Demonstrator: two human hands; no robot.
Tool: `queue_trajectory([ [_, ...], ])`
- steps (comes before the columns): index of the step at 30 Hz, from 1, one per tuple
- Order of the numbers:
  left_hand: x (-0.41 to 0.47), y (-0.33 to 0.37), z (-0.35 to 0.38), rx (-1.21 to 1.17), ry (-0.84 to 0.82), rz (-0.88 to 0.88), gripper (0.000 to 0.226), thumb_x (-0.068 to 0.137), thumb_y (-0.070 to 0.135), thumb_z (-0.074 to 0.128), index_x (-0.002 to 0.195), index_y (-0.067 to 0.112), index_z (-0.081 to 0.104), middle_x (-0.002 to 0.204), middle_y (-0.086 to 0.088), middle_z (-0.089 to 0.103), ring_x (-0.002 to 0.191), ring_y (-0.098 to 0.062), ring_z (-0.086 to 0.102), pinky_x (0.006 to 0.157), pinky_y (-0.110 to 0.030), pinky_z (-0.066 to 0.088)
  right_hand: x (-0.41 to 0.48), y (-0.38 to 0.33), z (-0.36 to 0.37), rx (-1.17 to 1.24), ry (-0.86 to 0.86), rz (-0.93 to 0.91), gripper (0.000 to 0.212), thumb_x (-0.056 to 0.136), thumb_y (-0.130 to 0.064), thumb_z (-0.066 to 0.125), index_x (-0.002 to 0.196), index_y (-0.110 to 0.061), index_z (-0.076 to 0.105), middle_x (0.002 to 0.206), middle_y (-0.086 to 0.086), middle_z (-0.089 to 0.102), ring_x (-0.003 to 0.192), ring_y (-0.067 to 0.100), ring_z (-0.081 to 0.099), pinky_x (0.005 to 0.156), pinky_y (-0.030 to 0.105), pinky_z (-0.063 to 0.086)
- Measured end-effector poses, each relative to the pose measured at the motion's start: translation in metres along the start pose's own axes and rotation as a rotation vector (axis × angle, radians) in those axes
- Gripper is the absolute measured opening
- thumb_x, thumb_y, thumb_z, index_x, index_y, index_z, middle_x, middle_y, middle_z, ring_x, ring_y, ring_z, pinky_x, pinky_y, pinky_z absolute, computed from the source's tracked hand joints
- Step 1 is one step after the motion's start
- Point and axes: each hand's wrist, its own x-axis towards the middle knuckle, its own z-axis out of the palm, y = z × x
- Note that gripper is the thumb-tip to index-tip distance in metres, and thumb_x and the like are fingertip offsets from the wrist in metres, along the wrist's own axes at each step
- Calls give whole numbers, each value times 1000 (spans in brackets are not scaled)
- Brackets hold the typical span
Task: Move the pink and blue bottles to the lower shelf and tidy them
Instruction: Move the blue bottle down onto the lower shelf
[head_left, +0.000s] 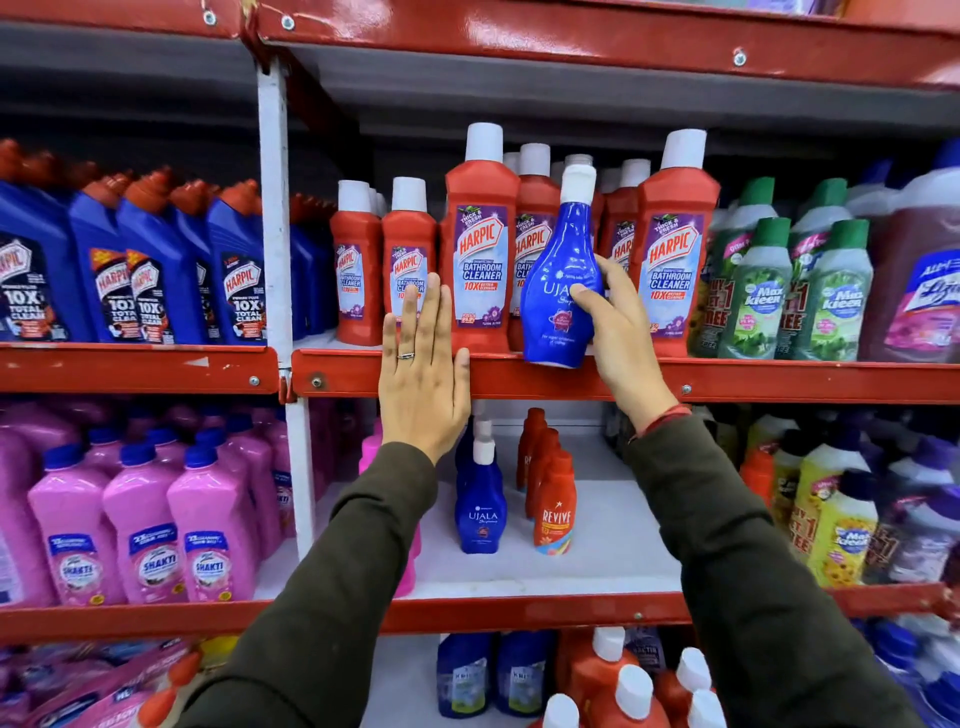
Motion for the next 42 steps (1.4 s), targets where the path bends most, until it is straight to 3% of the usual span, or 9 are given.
queue_trajectory([
  [2, -1, -1, -1, -14, 1, 3, 61, 108, 32, 23, 163, 9, 13, 173, -6, 8, 160, -20, -3, 130, -41, -4, -14, 2, 3, 37, -14, 19, 57, 86, -27, 55, 140, -12, 49, 142, 16, 52, 129, 26, 56, 108, 44, 48],
  [6, -11, -4, -3, -59, 12, 1, 62, 106, 28, 28, 163, 8, 15, 172, -7, 11, 159, -17, -7, 130, -39, -6, -46, 13, 9, 71, -63, 41, 49, 91, -22, 55, 139, -14, 49, 141, 12, 53, 131, 26, 55, 111, 52, 45],
  [13, -58, -15, -5, -153, -1, 22, 65, 103, 24, 34, 163, 12, 12, 173, -4, 9, 160, -20, -5, 129, -40, -9, -109, 58, 16, 38, -104, 40, 46, 86, -20, 58, 132, -23, 55, 137, 7, 58, 129, 23, 55, 114, 48, 41],
  [20, -124, -27, 8, -180, -102, -48, 76, 97, 23, 38, 164, 16, 3, 172, 2, -8, 160, -22, -7, 128, -41, -11, -168, 123, 30, 31, -122, 161, 45, 88, -20, 62, 122, -50, 59, 133, 1, 59, 125, 24, 58, 110, 55, 44],
  [24, -168, -33, 15, -189, -186, -64, 77, 98, 23, 38, 164, 16, 0, 173, -1, -6, 160, -24, -6, 129, -41, -11, -185, 152, 37, 15, -160, 214, 45, 92, -21, 61, 128, -47, 55, 137, 1, 57, 126, 21, 58, 109, 53, 46],
  [28, -207, -37, 22, -161, -263, -118, 73, 98, 24, 37, 162, 6, 8, 172, -6, -2, 160, -22, -8, 129, -40, -10, -189, 180, 42, -42, -177, 244, 45, 96, -12, 60, 137, -28, 50, 141, 7, 52, 130, 25, 54, 109, 54, 45],
  [32, -237, -41, 29, -92, -348, -137, 72, 98, 25, 37, 159, -1, 10, 170, -6, -6, 159, -21, -14, 129, -40, -12, -190, 200, 49, -91, -196, 281, 45, 98, -8, 60, 140, -22, 48, 141, 4, 51, 130, 20, 54, 107, 48, 49],
  [39, -256, -48, 41, -16, -363, -55, 75, 101, 30, 34, 162, 5, -2, 171, -9, -17, 159, -22, -12, 129, -40, -8, -193, 217, 57, -89, -203, 344, 47, 99, -13, 60, 140, -31, 45, 144, 1, 47, 133, 16, 51, 108, 37, 51],
  [42, -258, -49, 44, -2, -356, -29, 77, 101, 31, 33, 162, 7, -6, 171, -10, -17, 159, -22, -12, 130, -39, -7, -192, 221, 59, -95, -196, 353, 48, 99, -14, 59, 143, -28, 43, 145, 0, 46, 135, 16, 49, 102, 24, 52],
])
